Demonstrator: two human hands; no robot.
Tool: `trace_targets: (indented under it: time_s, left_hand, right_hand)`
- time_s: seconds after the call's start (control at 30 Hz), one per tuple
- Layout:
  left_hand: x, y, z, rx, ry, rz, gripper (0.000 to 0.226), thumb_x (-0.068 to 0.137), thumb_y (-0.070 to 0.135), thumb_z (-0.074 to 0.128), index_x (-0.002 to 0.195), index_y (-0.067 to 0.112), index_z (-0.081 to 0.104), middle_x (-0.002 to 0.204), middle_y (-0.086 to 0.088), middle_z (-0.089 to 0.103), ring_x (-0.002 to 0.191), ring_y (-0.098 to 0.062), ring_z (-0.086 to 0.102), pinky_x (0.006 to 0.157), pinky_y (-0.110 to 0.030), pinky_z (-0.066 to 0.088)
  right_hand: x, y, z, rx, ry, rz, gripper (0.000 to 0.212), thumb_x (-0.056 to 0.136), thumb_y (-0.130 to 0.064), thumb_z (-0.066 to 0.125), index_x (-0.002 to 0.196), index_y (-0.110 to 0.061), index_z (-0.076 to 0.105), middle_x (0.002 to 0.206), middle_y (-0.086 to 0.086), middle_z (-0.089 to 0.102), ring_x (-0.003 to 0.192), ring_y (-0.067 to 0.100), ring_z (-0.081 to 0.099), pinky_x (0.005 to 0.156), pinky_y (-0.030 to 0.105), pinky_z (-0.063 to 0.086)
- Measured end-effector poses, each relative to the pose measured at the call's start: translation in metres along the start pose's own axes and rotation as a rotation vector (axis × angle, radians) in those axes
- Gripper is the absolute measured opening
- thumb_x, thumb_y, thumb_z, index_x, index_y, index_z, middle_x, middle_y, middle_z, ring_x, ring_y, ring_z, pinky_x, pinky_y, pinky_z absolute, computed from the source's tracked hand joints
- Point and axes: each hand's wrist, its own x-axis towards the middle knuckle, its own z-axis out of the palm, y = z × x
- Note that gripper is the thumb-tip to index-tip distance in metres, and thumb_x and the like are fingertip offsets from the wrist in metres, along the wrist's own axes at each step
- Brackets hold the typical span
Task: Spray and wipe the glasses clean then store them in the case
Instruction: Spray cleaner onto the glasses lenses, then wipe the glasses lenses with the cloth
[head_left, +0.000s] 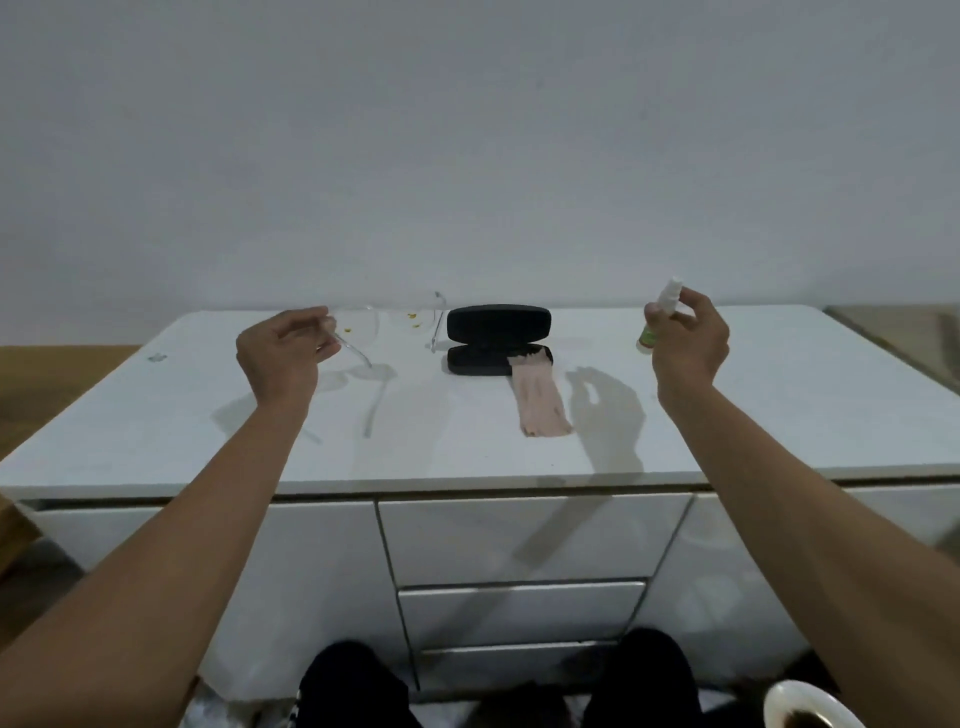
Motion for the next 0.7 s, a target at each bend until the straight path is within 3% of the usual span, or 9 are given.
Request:
trace_targets:
  time_s: [0.03, 0.1, 0.13, 0.2, 0.57, 0.63, 0.7]
  left_hand:
    - [-0.003, -0.002, 0.002, -0.002, 0.001, 0.0, 0.023, 0.08, -0.012, 0.067, 0.1, -0.006, 0.076, 0.082, -0.018, 0.071, 0.078, -0.032, 0.07, 0.079, -0.043, 0.065]
    - [-0.007, -0.005, 0.006, -0.01, 0.0, -0.004, 0.022, 0.081, -0.012, 0.069, 0.101, -0.006, 0.076, 0.082, -0.018, 0.072, 0.077, -0.03, 0.071, 0.078, -0.039, 0.065]
    - [-0.008, -0.006, 0.007, -0.012, -0.001, -0.006, 0.021, 0.081, -0.012, 0.07, 0.1, -0.005, 0.076, 0.082, -0.018, 0.072, 0.077, -0.029, 0.071, 0.077, -0.039, 0.065]
    - [-0.009, -0.006, 0.009, -0.011, 0.001, -0.009, 0.021, 0.082, -0.013, 0.069, 0.101, -0.005, 0.076, 0.081, -0.017, 0.072, 0.076, -0.029, 0.071, 0.077, -0.038, 0.065]
    - [-0.009, -0.004, 0.007, -0.012, -0.001, 0.015, 0.021, 0.084, -0.012, 0.069, 0.104, -0.008, 0.074, 0.078, -0.013, 0.071, 0.073, -0.025, 0.069, 0.074, -0.032, 0.064]
    - [-0.008, -0.004, 0.007, -0.014, -0.002, 0.012, 0.021, 0.084, -0.013, 0.067, 0.105, -0.01, 0.073, 0.078, -0.014, 0.07, 0.072, -0.025, 0.068, 0.074, -0.032, 0.064]
    - [-0.006, -0.004, 0.008, -0.019, -0.001, 0.011, 0.022, 0.085, -0.014, 0.066, 0.105, -0.011, 0.073, 0.079, -0.015, 0.07, 0.072, -0.024, 0.069, 0.074, -0.032, 0.064]
  right_hand:
    - [0.002, 0.003, -0.009, -0.023, 0.034, 0.004, 0.03, 0.093, -0.014, 0.072, 0.122, -0.018, 0.069, 0.086, -0.003, 0.069, 0.064, -0.004, 0.057, 0.053, 0.006, 0.045]
    - [0.006, 0.01, -0.024, -0.065, 0.087, 0.011, 0.03, 0.092, -0.014, 0.072, 0.121, -0.02, 0.069, 0.086, -0.004, 0.07, 0.07, 0.004, 0.063, 0.077, 0.024, 0.059]
    - [0.008, 0.014, -0.031, -0.083, 0.104, 0.019, 0.03, 0.091, -0.014, 0.073, 0.12, -0.021, 0.069, 0.09, -0.002, 0.072, 0.076, 0.01, 0.066, 0.088, 0.035, 0.06]
    - [0.012, 0.023, -0.041, -0.114, 0.127, 0.034, 0.031, 0.091, -0.013, 0.072, 0.12, -0.022, 0.069, 0.094, -0.002, 0.071, 0.088, 0.018, 0.068, 0.095, 0.043, 0.058]
    - [0.015, 0.058, -0.058, -0.211, 0.145, 0.096, 0.029, 0.094, -0.016, 0.068, 0.122, -0.021, 0.068, 0.094, 0.001, 0.072, 0.097, 0.029, 0.073, 0.096, 0.043, 0.056]
    - [0.015, 0.06, -0.057, -0.223, 0.144, 0.086, 0.033, 0.094, -0.019, 0.068, 0.127, -0.022, 0.066, 0.106, 0.003, 0.073, 0.104, 0.029, 0.071, 0.099, 0.038, 0.054]
    - [0.012, 0.058, -0.054, -0.295, 0.209, 0.032, 0.048, 0.092, -0.025, 0.069, 0.139, -0.023, 0.057, 0.133, 0.008, 0.064, 0.123, 0.028, 0.059, 0.103, 0.035, 0.045]
